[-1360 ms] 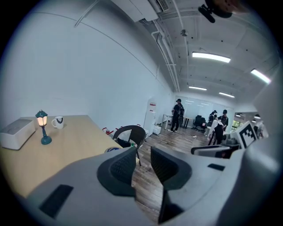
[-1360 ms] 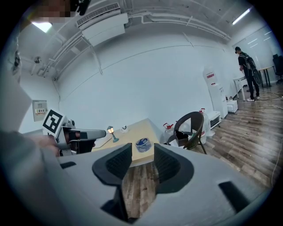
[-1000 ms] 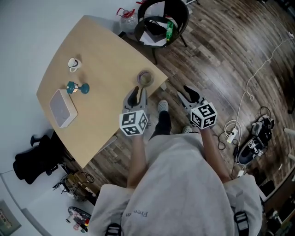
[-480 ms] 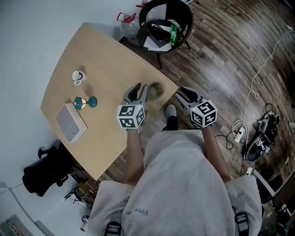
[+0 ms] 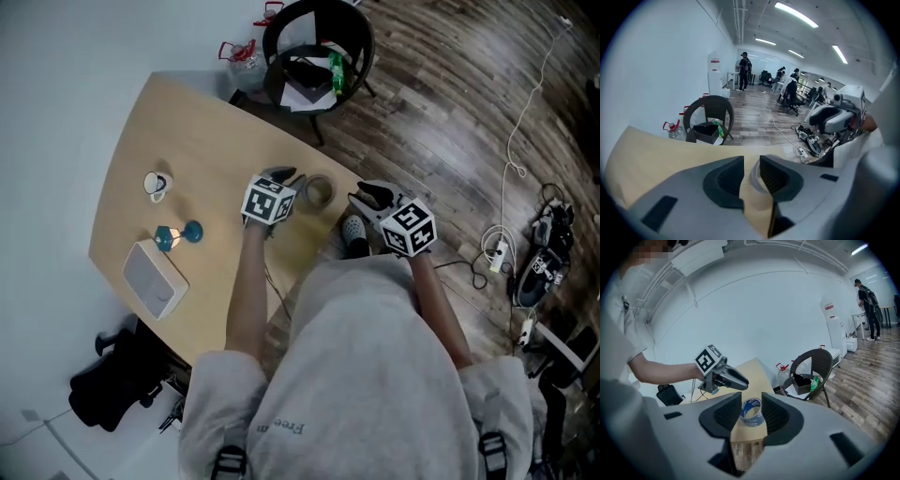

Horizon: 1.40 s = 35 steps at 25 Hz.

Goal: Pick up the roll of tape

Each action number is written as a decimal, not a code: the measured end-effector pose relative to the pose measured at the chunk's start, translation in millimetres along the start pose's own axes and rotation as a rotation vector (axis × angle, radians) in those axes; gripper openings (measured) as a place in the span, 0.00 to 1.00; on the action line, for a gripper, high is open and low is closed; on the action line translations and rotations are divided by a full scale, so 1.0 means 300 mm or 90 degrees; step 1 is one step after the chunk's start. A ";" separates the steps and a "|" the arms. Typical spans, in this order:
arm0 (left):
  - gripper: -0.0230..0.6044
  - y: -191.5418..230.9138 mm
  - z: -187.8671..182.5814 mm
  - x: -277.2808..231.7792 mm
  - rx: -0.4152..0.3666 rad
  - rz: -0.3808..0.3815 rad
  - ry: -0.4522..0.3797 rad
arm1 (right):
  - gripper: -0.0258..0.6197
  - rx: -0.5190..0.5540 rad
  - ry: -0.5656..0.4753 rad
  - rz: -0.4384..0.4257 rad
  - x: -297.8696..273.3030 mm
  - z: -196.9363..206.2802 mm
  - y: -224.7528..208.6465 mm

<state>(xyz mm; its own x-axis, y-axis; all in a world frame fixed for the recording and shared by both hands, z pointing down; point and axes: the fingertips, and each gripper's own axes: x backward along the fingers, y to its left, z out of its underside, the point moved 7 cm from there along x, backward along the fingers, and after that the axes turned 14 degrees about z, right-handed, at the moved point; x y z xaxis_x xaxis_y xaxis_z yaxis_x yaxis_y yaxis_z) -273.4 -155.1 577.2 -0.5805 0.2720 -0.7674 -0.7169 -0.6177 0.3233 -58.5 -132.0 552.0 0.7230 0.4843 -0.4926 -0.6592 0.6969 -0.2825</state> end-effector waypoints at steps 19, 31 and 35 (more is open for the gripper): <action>0.19 0.049 0.131 -0.223 0.083 0.137 0.072 | 0.24 -0.006 -0.001 0.028 0.016 -0.006 -0.023; 0.15 0.040 0.107 -0.280 0.007 0.099 0.148 | 0.23 -0.029 -0.001 0.066 0.069 0.042 -0.071; 0.14 0.034 0.107 -0.290 -0.017 0.092 0.169 | 0.23 -0.026 0.005 0.070 0.073 0.048 -0.073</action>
<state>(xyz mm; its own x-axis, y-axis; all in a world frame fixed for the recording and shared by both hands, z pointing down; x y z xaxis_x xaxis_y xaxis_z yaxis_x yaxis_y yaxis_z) -242.5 -161.3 665.2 -0.5524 -0.0200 -0.8333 -0.6215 -0.6563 0.4278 -25.1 -129.0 559.4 0.6443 0.5529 -0.5284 -0.7427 0.6172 -0.2597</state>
